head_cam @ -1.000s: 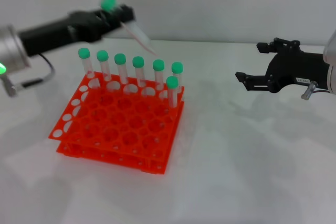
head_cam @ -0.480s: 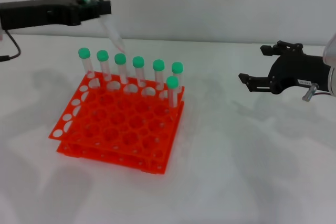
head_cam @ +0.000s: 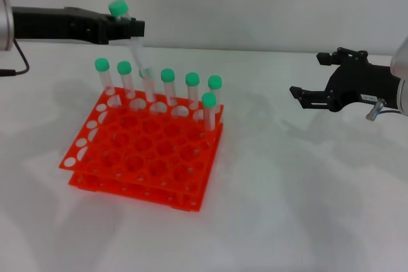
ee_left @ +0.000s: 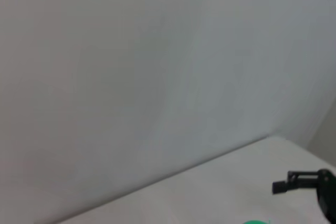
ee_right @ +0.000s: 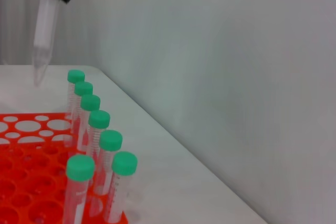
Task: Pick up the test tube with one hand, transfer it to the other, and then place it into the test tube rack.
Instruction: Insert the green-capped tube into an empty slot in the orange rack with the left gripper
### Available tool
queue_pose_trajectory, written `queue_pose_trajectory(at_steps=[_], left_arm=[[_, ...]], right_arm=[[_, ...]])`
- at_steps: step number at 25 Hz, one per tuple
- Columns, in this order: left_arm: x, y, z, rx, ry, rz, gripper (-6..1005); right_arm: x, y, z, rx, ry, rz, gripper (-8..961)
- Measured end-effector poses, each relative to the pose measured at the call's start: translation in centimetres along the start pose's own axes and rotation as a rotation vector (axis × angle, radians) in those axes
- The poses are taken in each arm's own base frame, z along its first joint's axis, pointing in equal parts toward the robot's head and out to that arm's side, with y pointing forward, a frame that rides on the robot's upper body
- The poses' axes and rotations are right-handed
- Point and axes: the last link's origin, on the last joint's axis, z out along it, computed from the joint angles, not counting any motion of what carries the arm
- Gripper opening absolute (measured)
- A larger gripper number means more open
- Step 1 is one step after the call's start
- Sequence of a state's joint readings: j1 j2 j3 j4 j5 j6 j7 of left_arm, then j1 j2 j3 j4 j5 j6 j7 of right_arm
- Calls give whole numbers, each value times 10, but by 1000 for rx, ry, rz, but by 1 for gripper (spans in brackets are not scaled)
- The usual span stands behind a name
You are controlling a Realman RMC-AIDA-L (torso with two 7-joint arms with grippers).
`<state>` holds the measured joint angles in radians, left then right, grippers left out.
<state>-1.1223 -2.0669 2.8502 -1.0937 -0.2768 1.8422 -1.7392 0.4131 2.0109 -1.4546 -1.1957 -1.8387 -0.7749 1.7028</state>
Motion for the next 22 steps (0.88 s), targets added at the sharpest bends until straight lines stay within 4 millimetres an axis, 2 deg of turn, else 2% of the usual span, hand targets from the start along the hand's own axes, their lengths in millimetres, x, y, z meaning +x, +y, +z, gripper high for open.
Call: queue_pose_trajectory(at_steps=[6, 7, 15, 22], left_arm=[[-8, -3, 12, 4, -22, 25, 213], [-14, -5, 19, 5, -43, 36, 213], [-29, -8, 42, -5, -95, 83, 213], [-41, -9, 54, -10, -105, 135, 212]], right_arm=[[-1, 0, 1, 0, -3, 3, 854], [-1, 0, 1, 1, -3, 4, 854], [-1, -1, 1, 7, -6, 5, 852], [-2, 0, 2, 5, -6, 4, 851]])
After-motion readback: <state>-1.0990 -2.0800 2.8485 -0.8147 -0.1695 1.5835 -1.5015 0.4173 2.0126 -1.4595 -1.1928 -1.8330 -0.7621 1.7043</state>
